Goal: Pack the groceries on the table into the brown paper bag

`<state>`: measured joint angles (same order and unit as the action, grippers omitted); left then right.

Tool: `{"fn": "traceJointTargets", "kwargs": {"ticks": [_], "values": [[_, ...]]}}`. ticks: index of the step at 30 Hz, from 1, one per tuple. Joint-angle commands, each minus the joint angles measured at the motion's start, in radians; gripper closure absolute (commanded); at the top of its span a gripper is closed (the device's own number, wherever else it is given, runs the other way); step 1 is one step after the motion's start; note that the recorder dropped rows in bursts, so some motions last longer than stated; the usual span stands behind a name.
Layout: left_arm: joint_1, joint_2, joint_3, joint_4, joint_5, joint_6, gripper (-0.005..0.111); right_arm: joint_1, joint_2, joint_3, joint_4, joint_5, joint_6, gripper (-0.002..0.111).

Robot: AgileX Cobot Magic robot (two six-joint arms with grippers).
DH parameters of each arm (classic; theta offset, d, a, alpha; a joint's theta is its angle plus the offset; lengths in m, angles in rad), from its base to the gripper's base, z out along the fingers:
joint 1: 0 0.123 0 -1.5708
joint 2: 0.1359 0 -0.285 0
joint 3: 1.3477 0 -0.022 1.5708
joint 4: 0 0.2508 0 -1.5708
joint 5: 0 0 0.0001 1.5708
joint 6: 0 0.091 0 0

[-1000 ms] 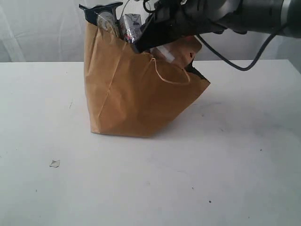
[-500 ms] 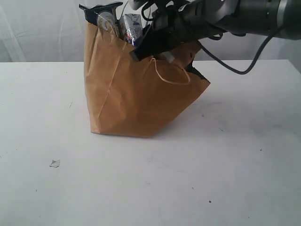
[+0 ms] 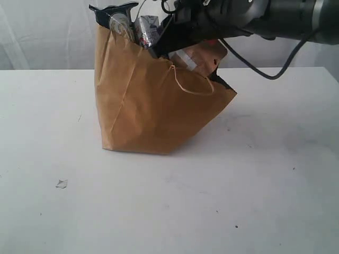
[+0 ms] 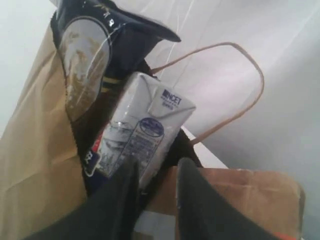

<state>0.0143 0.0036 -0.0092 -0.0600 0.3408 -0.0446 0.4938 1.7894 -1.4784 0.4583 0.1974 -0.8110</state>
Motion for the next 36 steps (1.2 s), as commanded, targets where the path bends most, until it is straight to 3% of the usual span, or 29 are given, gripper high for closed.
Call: {"fn": "traceJointTargets", "kwargs": {"ticks": [1,3,8,13,16,18,21,24,28,36], "values": [[-0.005,-0.004,0.009,-0.005,0.011,-0.001,0.107,-0.017,-0.053,0.003,-0.043,0.056,0.005,0.099],[-0.005,-0.004,0.009,-0.005,0.011,-0.001,0.107,-0.038,-0.089,0.003,-0.098,0.084,0.013,0.108],[-0.005,-0.004,0.009,-0.005,0.011,-0.001,0.107,-0.18,-0.224,0.003,-0.247,0.162,0.219,0.108],[-0.005,-0.004,0.009,-0.005,0.011,-0.001,0.107,-0.365,-0.356,0.003,-0.524,0.324,0.401,0.108],[-0.005,-0.004,0.009,-0.005,0.011,-0.001,0.107,-0.501,-0.398,0.003,-0.682,0.507,0.569,0.108],[-0.005,-0.004,0.009,-0.005,0.011,-0.001,0.107,-0.58,-0.402,0.003,-0.706,0.693,0.746,0.108],[-0.005,-0.004,0.009,-0.005,0.011,-0.001,0.107,-0.651,-0.406,0.02,-0.706,0.881,0.811,0.108],[-0.005,-0.004,0.009,-0.005,0.011,-0.001,0.107,-0.684,-0.472,0.091,-0.711,0.82,0.882,0.108],[-0.005,-0.004,0.009,-0.005,0.011,-0.001,0.107,-0.682,-0.723,0.237,-0.721,0.554,1.055,0.108],[-0.005,-0.004,0.009,-0.005,0.011,-0.001,0.107,-0.539,-1.18,0.461,-0.694,0.468,1.003,0.108]]}}
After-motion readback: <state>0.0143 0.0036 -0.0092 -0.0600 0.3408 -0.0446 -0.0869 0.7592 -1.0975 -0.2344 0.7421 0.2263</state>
